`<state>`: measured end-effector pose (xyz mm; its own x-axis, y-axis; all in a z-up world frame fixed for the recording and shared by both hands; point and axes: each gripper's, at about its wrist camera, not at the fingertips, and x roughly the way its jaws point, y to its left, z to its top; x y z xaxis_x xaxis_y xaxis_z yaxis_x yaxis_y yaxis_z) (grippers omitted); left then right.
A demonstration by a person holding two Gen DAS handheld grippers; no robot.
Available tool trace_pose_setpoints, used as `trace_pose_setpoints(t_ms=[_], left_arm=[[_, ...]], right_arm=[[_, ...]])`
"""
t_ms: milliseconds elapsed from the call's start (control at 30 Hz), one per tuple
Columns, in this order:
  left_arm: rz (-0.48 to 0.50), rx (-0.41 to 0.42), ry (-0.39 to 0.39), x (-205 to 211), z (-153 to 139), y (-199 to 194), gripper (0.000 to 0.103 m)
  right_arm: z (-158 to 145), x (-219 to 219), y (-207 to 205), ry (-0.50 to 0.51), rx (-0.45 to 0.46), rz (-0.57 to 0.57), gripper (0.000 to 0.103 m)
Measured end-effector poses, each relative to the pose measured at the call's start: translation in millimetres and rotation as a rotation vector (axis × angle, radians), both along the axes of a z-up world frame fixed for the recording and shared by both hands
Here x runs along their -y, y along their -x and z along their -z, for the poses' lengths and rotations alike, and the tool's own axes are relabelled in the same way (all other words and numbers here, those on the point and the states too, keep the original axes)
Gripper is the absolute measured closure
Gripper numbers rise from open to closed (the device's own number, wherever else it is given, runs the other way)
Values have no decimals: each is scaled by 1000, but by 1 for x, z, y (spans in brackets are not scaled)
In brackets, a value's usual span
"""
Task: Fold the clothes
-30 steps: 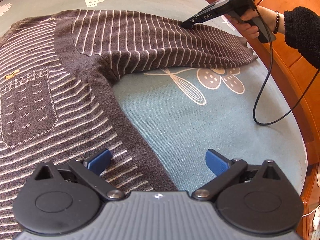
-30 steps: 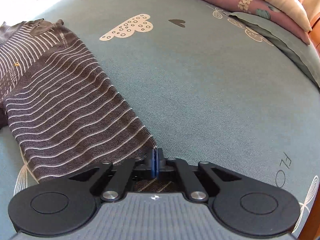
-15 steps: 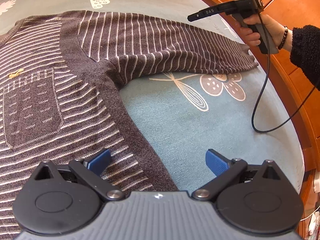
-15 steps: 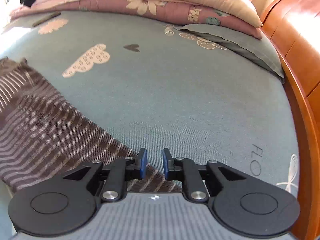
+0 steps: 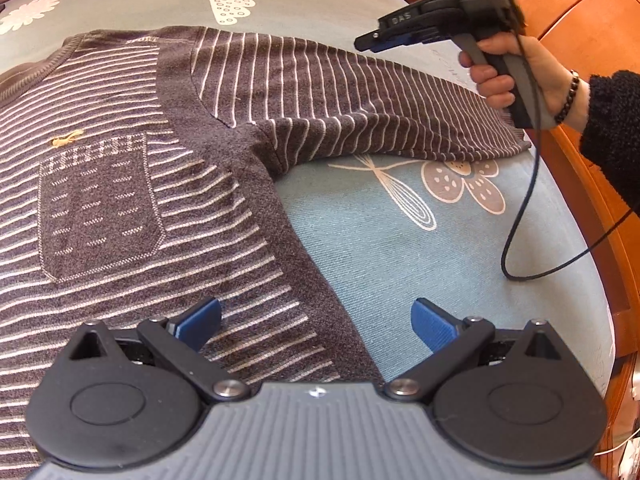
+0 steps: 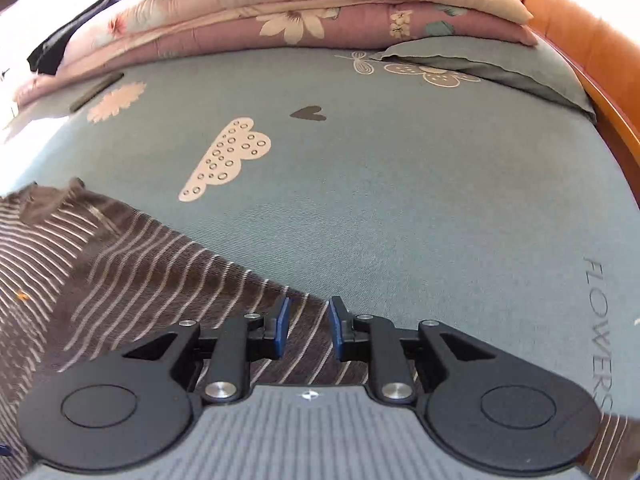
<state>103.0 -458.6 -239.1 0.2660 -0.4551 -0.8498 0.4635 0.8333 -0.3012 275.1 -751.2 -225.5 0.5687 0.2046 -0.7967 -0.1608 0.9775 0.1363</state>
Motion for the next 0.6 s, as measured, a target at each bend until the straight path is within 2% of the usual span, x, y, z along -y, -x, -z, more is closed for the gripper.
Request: trace_pose_setpoints(t_ms=[33, 167, 267, 400, 467, 600], left_arm=[[-1, 9, -10, -2, -1, 0, 3], [-13, 11, -9, -11, -4, -2, 3], [-22, 3, -2, -15, -5, -2, 3], [-30, -12, 11, -15, -4, -2, 3], [-32, -20, 16, -14, -2, -2, 3], [-37, -44, 30, -11, 1, -1, 3]], right_arm=[[-6, 4, 11, -41, 4, 21, 78], [-6, 22, 66, -328, -56, 135, 78], [17, 32, 104, -524, -130, 238, 78], [56, 31, 138, -643, -236, 390, 77], [66, 30, 148, -698, -210, 461, 73], [79, 28, 161, -791, -127, 610, 71]])
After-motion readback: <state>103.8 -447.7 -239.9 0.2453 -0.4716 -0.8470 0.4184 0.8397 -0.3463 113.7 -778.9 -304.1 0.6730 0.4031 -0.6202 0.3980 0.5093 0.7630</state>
